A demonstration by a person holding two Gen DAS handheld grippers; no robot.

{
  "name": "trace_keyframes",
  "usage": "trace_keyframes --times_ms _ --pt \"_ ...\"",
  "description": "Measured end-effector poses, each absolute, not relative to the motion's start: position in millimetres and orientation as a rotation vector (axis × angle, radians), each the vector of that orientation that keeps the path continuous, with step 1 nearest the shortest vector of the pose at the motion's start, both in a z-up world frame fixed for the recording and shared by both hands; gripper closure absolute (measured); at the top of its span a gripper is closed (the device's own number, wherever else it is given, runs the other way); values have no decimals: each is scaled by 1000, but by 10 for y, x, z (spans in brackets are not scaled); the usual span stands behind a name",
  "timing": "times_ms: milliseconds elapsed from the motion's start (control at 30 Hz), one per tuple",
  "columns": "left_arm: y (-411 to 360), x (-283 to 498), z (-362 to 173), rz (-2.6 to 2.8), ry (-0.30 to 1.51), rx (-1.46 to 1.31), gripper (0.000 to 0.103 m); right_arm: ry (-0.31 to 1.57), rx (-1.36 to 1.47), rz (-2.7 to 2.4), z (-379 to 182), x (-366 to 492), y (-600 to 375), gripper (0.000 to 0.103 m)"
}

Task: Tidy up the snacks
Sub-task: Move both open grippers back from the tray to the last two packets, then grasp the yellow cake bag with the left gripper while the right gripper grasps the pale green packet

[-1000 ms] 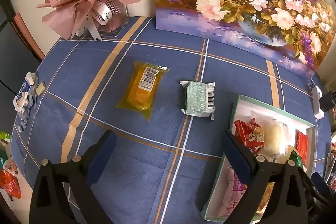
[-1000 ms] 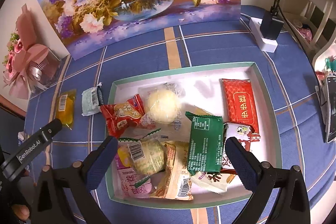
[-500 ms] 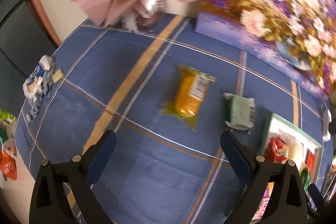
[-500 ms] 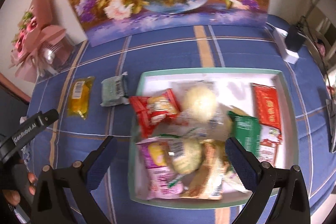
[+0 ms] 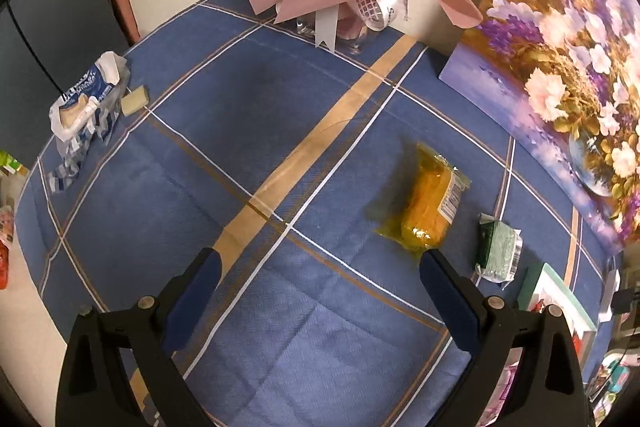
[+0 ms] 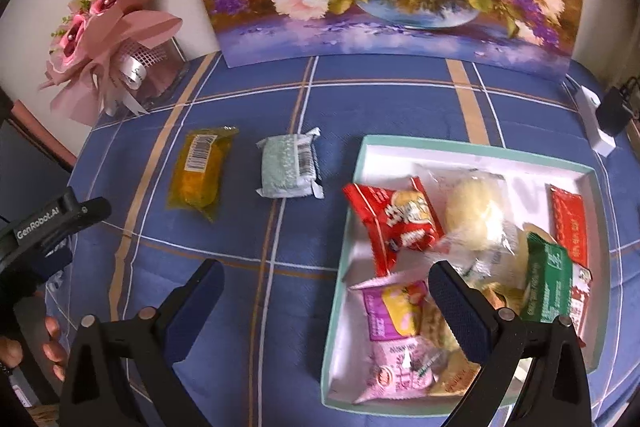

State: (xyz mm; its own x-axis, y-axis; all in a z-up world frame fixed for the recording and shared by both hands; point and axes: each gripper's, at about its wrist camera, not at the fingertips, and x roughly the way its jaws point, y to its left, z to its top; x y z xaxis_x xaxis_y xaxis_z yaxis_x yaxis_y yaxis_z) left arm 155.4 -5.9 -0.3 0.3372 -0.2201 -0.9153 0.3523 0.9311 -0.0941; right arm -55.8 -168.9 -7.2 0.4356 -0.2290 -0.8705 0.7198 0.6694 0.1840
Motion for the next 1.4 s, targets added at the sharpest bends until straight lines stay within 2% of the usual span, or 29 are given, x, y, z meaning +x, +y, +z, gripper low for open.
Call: trace_keyframes --times_ms 467,767,833,967,1033,1100,1233,1300,1400 --pt "-661 1686 -164 -537 1167 158 4 885 585 -606 -115 -115 -1859 1" --pt "-947 1767 -342 -595 1176 170 6 898 571 -617 -375 204 -1972 12" --pt "-1009 1758 -432 -603 1190 185 13 910 568 -616 -434 255 -1995 16" --pt "-1097 1772 -619 -616 1230 194 19 921 565 -608 -556 363 -2047 20" --pt "-1116 1780 -687 -614 1241 200 28 934 554 -613 -608 410 -2061 21" --pt "-1120 1796 -735 -610 1249 196 31 947 545 -617 -674 457 -2076 25" --pt "-1121 1824 -806 -620 1268 177 45 959 500 -624 -742 546 -2065 29" --pt "-1117 1831 -820 -616 1268 174 47 963 490 -622 -766 580 -2052 34" --pt "-1108 1834 -818 -610 1262 172 52 968 470 -621 -797 631 -2032 34"
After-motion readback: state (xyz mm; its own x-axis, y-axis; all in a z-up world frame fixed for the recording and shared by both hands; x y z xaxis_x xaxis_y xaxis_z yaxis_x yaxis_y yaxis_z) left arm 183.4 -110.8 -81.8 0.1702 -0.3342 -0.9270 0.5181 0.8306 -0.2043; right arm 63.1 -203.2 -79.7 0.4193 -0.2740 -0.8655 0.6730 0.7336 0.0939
